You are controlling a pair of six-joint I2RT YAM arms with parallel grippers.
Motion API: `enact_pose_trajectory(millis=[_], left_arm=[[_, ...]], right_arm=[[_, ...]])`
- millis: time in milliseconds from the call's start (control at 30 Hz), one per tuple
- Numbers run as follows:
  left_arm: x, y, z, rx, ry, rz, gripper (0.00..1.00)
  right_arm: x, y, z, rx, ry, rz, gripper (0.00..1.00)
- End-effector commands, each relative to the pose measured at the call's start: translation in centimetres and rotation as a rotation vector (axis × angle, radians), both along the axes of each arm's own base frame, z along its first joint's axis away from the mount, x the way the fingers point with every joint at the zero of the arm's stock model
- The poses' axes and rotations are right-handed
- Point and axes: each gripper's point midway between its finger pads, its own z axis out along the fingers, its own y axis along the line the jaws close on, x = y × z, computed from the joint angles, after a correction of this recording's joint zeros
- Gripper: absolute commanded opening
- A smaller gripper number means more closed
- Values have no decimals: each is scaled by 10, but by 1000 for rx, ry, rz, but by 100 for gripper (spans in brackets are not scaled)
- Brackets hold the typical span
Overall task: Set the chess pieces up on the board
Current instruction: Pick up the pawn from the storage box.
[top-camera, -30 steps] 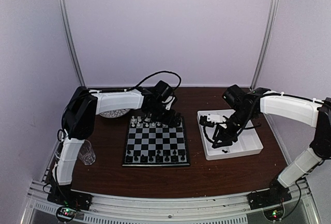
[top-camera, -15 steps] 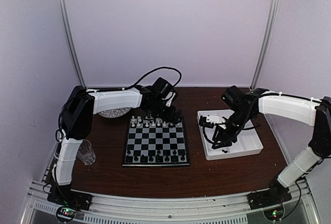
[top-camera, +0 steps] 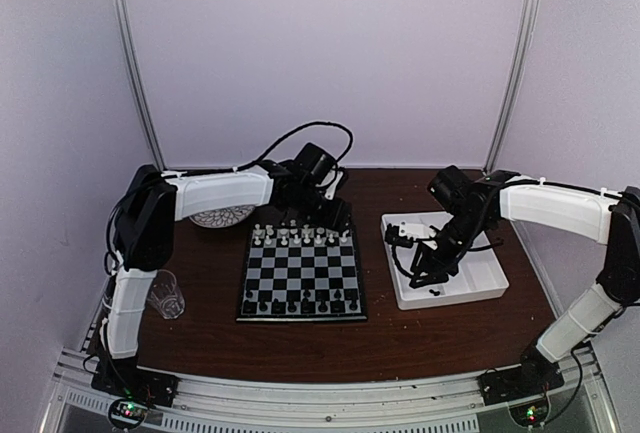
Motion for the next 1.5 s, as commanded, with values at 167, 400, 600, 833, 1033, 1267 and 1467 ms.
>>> enact_pose_trajectory(millis=[167,400,600,833,1033,1267,1467], left_arm=[[-7,2,-21,30,70,31,69],[-11,4,-33,55,96,36,70],[-10,5,-41,65,104,43,70],[-11,3,-51,69,121,39,70],[-10,1,-51,68,119,30,70],[-15,-3,-47,53,131,6,69],[-26,-5,-45,60,143,-4,68]], right_arm=[[-2,-2,0,0,3,8,47],[-2,-3,0,-2,0,7,47],[-2,-3,1,0,1,7,47],[-2,-3,0,-1,1,8,47],[-2,-3,0,-2,1,9,46],[-2,-3,0,0,1,10,46],[-2,-3,-1,-3,4,9,46]])
